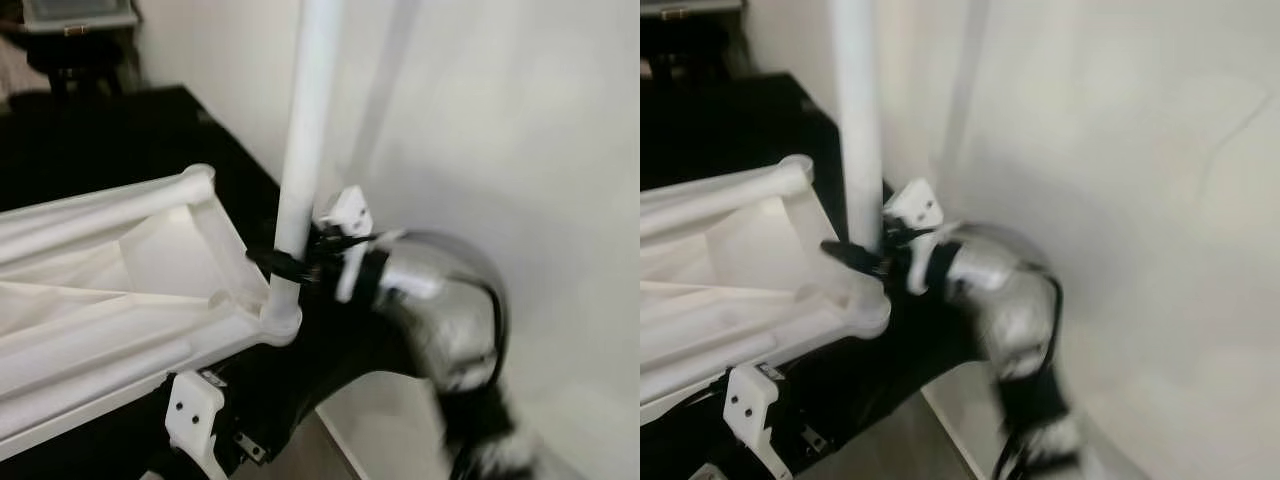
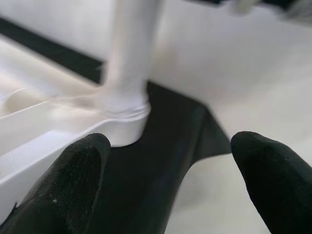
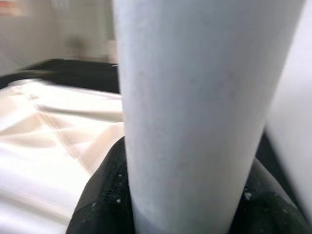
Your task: Building children table
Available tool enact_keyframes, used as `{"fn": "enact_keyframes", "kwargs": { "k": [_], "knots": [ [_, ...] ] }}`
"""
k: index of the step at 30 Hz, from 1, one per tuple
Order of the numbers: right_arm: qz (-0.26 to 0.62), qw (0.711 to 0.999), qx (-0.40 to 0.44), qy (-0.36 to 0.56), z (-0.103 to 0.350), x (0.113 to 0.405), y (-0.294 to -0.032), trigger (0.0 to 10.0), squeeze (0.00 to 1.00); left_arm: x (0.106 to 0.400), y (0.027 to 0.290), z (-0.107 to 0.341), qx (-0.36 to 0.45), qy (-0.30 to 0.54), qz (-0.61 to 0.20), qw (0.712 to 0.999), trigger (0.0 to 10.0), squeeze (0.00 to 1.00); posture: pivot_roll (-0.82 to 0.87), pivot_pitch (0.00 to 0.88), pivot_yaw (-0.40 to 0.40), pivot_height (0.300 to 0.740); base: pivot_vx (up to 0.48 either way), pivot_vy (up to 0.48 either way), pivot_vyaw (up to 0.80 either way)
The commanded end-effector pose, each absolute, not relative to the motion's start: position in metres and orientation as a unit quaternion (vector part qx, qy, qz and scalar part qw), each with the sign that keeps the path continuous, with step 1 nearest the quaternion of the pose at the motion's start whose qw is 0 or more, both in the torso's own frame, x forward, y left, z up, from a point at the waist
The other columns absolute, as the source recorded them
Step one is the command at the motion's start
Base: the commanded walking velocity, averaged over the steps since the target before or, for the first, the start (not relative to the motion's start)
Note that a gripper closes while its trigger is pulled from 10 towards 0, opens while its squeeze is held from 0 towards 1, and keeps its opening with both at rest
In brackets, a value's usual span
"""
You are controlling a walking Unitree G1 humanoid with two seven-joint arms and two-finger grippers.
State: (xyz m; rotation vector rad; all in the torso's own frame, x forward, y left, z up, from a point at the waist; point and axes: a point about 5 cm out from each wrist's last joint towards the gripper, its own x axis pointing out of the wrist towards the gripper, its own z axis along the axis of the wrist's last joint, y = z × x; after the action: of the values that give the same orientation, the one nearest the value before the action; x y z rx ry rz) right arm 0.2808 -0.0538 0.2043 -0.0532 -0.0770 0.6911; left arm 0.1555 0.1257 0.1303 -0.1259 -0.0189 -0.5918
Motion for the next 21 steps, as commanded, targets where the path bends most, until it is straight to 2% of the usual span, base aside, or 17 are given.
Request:
{"fn": "enact_keyframes", "kwargs": {
  "k": [1, 9, 10, 11, 13, 14, 15, 16, 18, 19, 20, 21],
  "knots": [
    [0.359, 0.931, -0.046, 0.054, 0.169, 0.266, -0.05, 0.0, 0.0, 0.155, 0.126, 0.129, -0.062, -0.005, -0.297, 0.953, 10.0, 0.0, -0.2, 0.127, -0.107, 0.74, 0.0, 0.0, 0.0],
    [0.368, 0.927, -0.053, 0.042, 0.173, 0.274, -0.049, 0.0, 0.0, 0.156, 0.127, 0.128, -0.061, -0.003, -0.301, 0.952, 10.0, 0.0, -0.2, 0.121, -0.106, 0.74, 0.0, 0.0, 0.0],
    [0.373, 0.926, -0.049, 0.037, 0.177, 0.277, -0.049, 10.0, 0.0, 0.156, 0.127, 0.128, -0.061, -0.003, -0.3, 0.952, 10.0, 0.0, -0.2, 0.12, -0.105, 0.74, 0.0, 0.0, 0.0],
    [0.376, 0.925, -0.04, 0.034, 0.182, 0.277, -0.047, 10.0, 1.0, 0.157, 0.128, 0.128, -0.06, -0.003, -0.299, 0.952, 10.0, 0.0, -0.2, 0.121, -0.101, 0.74, 0.0, 0.0, 0.0],
    [0.376, 0.925, -0.033, 0.034, 0.186, 0.277, -0.046, 10.0, 1.0, 0.157, 0.128, 0.128, -0.06, -0.003, -0.298, 0.953, 10.0, 0.0, -0.2, 0.121, -0.101, 0.74, 0.0, 0.0, 0.0],
    [0.41, 0.911, -0.019, 0.024, 0.193, 0.277, -0.042, 10.0, 1.0, 0.157, 0.128, 0.128, -0.06, -0.003, -0.298, 0.953, 10.0, 0.0, -0.2, 0.121, -0.101, 0.74, 0.0, 0.0, 0.0],
    [0.41, 0.911, -0.019, 0.024, 0.193, 0.277, -0.042, 10.0, 1.0, 0.157, 0.128, 0.128, -0.06, -0.003, -0.298, 0.953, 10.0, 0.0, -0.2, 0.121, -0.101, 0.74, 0.0, 0.0, 0.0],
    [0.445, 0.895, -0.011, 0.007, 0.202, 0.278, -0.041, 10.0, 1.0, 0.157, 0.128, 0.128, -0.06, -0.004, -0.299, 0.952, 10.0, 0.0, -0.21, 0.12, -0.098, 0.74, 0.0, 0.0, 0.0],
    [0.534, 0.844, -0.041, -0.036, 0.216, 0.283, -0.045, 10.0, 1.0, 0.158, 0.127, 0.128, -0.061, -0.004, -0.301, 0.952, 10.0, 0.0, -0.21, 0.121, -0.097, 0.74, 0.0, 0.0, 0.0],
    [0.567, 0.82, -0.066, -0.037, 0.217, 0.285, -0.049, 10.0, 0.29, 0.158, 0.127, 0.128, -0.061, -0.004, -0.301, 0.952, 10.0, 0.0, -0.2, 0.12, -0.097, 0.74, 0.0, 0.0, 0.0],
    [0.585, 0.806, -0.082, -0.034, 0.217, 0.287, -0.053, 10.0, 0.29, 0.158, 0.126, 0.128, -0.061, -0.004, -0.301, 0.952, 10.0, 0.0, -0.2, 0.12, -0.097, 0.74, 0.0, 0.0, 0.0],
    [0.594, 0.798, -0.097, -0.033, 0.218, 0.294, -0.057, 10.0, 0.0, 0.159, 0.126, 0.128, -0.061, -0.004, -0.301, 0.952, 10.0, 0.0, -0.2, 0.12, -0.101, 0.74, 0.0, 0.0, 0.0]
  ]
}}
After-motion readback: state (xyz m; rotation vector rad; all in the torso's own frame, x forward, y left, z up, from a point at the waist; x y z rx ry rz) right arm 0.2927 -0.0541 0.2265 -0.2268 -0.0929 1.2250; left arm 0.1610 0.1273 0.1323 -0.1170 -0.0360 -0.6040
